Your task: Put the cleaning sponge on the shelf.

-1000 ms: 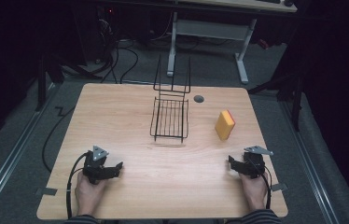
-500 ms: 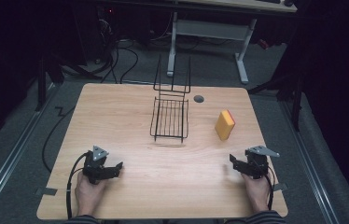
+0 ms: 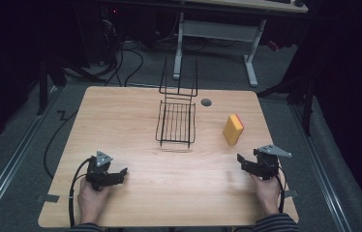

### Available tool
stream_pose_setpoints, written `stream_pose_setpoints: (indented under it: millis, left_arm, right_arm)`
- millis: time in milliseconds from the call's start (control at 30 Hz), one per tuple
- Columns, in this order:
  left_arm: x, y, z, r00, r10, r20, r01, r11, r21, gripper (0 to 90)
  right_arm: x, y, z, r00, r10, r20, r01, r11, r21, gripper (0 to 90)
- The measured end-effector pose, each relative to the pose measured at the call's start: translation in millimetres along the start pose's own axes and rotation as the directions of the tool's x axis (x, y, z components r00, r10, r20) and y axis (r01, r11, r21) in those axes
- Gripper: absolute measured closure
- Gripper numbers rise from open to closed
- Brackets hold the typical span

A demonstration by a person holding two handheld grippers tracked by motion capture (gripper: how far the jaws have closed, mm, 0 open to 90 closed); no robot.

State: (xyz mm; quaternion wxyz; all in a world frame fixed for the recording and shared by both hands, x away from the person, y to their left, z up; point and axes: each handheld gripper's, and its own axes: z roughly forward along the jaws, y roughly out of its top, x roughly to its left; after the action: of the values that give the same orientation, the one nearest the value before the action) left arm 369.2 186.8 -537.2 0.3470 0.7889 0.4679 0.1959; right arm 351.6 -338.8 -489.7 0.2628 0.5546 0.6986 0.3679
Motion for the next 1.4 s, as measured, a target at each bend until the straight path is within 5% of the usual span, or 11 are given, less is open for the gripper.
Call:
stream_pose_setpoints:
  millis: [700, 1400]
  left_arm:
    - [0.1, 0.0, -0.1, 1.0, -0.001, 0.001, 0.001, 1.0, 0.0, 16.9]
    - [0.1, 0.0, -0.1, 1.0, -0.001, 0.001, 0.001, 1.0, 0.0, 16.9]
  right_arm:
    - [6.7, 35.5, -1.0, 0.9994, -0.012, -0.033, 0.01, 0.998, -0.055, 27.0]
    - [4.2, 69.8, 8.1, 0.9997, -0.011, -0.02, 0.009, 0.994, -0.109, 26.9]
